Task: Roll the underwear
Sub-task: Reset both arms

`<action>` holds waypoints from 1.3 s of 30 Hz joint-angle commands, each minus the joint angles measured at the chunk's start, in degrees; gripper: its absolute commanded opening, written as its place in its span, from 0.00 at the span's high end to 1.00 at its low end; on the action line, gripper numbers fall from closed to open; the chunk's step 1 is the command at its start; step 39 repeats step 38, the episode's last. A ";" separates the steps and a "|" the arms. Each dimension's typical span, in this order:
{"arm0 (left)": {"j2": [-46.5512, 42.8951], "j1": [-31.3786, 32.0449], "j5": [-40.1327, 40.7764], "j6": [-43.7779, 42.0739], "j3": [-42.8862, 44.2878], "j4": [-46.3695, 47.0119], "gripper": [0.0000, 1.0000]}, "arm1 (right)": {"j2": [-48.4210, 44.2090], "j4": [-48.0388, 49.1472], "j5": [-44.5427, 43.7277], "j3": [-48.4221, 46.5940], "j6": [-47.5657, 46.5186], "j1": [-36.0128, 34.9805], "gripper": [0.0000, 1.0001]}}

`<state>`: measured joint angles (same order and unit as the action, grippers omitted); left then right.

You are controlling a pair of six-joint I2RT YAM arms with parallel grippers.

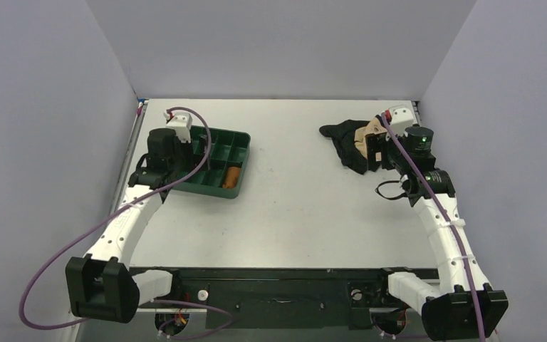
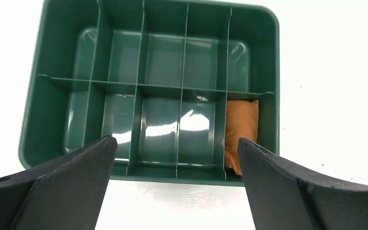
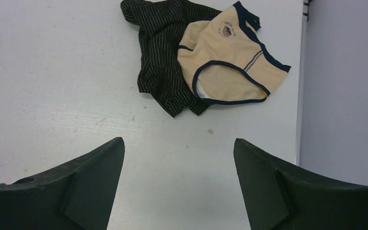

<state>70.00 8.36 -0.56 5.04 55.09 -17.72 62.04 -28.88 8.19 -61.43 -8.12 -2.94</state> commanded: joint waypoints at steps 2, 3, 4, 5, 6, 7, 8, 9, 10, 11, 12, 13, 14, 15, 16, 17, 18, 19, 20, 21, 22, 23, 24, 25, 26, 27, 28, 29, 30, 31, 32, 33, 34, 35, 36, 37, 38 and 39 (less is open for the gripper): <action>-6.24 -1.10 -0.19 -0.54 -0.72 7.00 0.03 | -5.89 0.92 -9.92 2.62 2.53 1.21 0.17; -6.78 -1.14 -0.16 -0.77 -0.75 6.82 0.03 | -7.09 0.93 -10.41 3.02 2.99 1.33 0.17; -7.94 -1.15 -0.06 -1.29 -0.90 6.49 0.03 | -7.76 0.98 -11.23 3.63 3.18 1.57 0.16; -8.56 -1.15 0.01 -1.49 -0.88 6.34 0.03 | -9.12 0.99 -11.55 3.96 3.35 1.68 0.16; -9.79 -1.20 0.77 -1.87 -0.93 6.08 0.03 | -9.78 1.05 -11.99 4.72 3.36 1.88 0.16; -10.36 -1.27 1.84 -2.05 -1.03 6.01 0.04 | -10.99 1.47 -12.33 5.13 3.61 1.93 0.16; -11.54 -1.26 2.25 -2.36 -1.21 5.93 0.03 | -11.64 1.77 -12.83 6.00 3.84 2.11 0.16; -12.16 -1.27 3.09 -2.47 -1.26 5.85 0.03 | -12.92 2.53 -12.88 6.56 4.24 2.26 0.16; -13.17 -1.25 3.74 -2.81 -1.47 5.72 0.03 | -13.53 3.01 -13.07 7.81 4.51 2.49 0.16; -13.72 -1.24 4.04 -3.16 -1.87 5.65 0.03 | -14.60 4.07 -13.18 8.52 5.44 2.65 0.16; -14.62 -1.24 4.72 -3.31 -2.07 5.49 0.03 | -15.08 4.39 -12.97 9.64 5.81 2.71 0.16; -15.11 -1.24 4.97 -3.49 -2.55 5.45 0.03 | -15.87 4.81 -12.38 10.13 6.44 3.58 0.16; -16.06 -1.26 5.40 -3.56 -2.89 5.35 0.03 | -16.32 4.98 -10.75 11.03 6.49 4.19 0.16; -16.94 -1.25 5.48 -3.75 -3.70 5.38 0.03 | -17.21 5.46 -9.27 11.98 6.48 5.07 0.15; -17.41 -1.24 5.44 -3.95 -4.17 5.62 0.03 | -17.79 5.84 -8.99 12.62 6.61 5.41 0.15; -18.20 -1.29 5.50 -4.55 -4.98 6.28 0.03 | -19.07 6.88 -7.33 14.14 6.66 6.19 0.15; -18.57 -1.52 5.75 -4.66 -5.43 6.68 0.03 | -19.77 7.56 -6.75 14.98 6.24 6.59 0.15; -19.13 -1.82 5.61 -4.59 -6.05 7.38 0.03 | -21.11 8.37 -6.02 16.07 5.95 7.19 0.15; -19.34 -2.66 4.79 -4.51 -6.22 7.54 0.03 | -21.71 8.56 -5.87 16.34 5.51 7.35 0.15; -19.58 -3.01 4.39 -4.42 -6.49 7.44 0.03 | -22.58 8.38 -5.56 16.41 5.37 7.58 0.15; -19.74 -3.53 4.09 -4.38 -6.62 7.43 0.03 | -22.76 8.22 -5.29 16.37 5.19 7.76 0.15; -20.08 -3.66 4.04 -4.41 -7.05 7.37 0.03 | -22.91 7.92 -4.39 16.42 5.16 8.12 0.15; -20.34 -3.87 3.84 -4.46 -7.43 7.36 0.03 | -22.87 7.81 -4.00 16.38 5.03 8.30 0.15; -20.76 -3.96 3.74 -4.50 -8.13 7.37 0.03 | -22.78 7.51 -3.58 16.20 4.99 8.54 0.15; -20.99 -4.32 3.15 -4.59 -8.45 7.31 0.03 | -22.77 7.43 -3.38 16.14 4.81 8.64 0.15; -21.27 -4.54 2.78 -4.68 -9.17 7.42 0.03 | -22.63 7.37 -3.09 16.16 4.80 8.85 0.15; -21.38 -4.99 2.39 -4.69 -9.46 7.52 0.03 | -22.37 7.25 -2.92 16.16 4.65 8.93 0.16; -21.39 -5.18 2.26 -4.73 -9.98 7.80 0.03 | -22.25 7.21 -2.58 16.16 4.58 9.03 0.16; -21.35 -5.48 2.21 -4.71 -10.35 7.97 0.03 | -21.99 7.18 -2.44 16.21 4.53 9.19 0.16; -21.21 -5.56 2.22 -4.74 -10.57 8.38 0.03 | -21.93 7.18 -2.24 16.24 4.48 9.23 0.16; -21.12 -5.68 2.23 -4.72 -10.98 8.61 0.03 | -21.67 7.20 -2.14 16.25 4.38 9.26 0.16; -21.02 -5.78 2.01 -4.70 -11.19 8.93 0.03 | -21.64 7.19 -1.84 16.25 4.26 9.26 0.16; -20.93 -5.80 1.90 -4.73 -11.51 9.24 0.03 | -21.44 7.13 -1.79 16.21 4.26 9.27 0.16; -20.85 -5.87 1.73 -4.75 -11.68 9.34 0.03 | -21.40 7.15 -1.73 16.19 4.19 9.27 0.17; -20.73 -5.89 1.71 -4.77 -11.81 9.49 0.03 | -21.40 7.06 -1.83 16.13 4.18 9.27 0.17; -20.67 -5.90 1.81 -4.77 -11.78 9.47 0.03 | -21.46 6.99 -1.75 16.10 4.17 9.27 0.17; -20.49 -5.90 1.93 -4.71 -11.79 9.46 0.03 | -21.68 7.00 -1.70 16.22 4.17 9.27 0.17; -20.49 -5.90 1.93 -4.71 -11.79 9.46 0.03 | -21.68 7.00 -1.70 16.22 4.17 9.27 0.17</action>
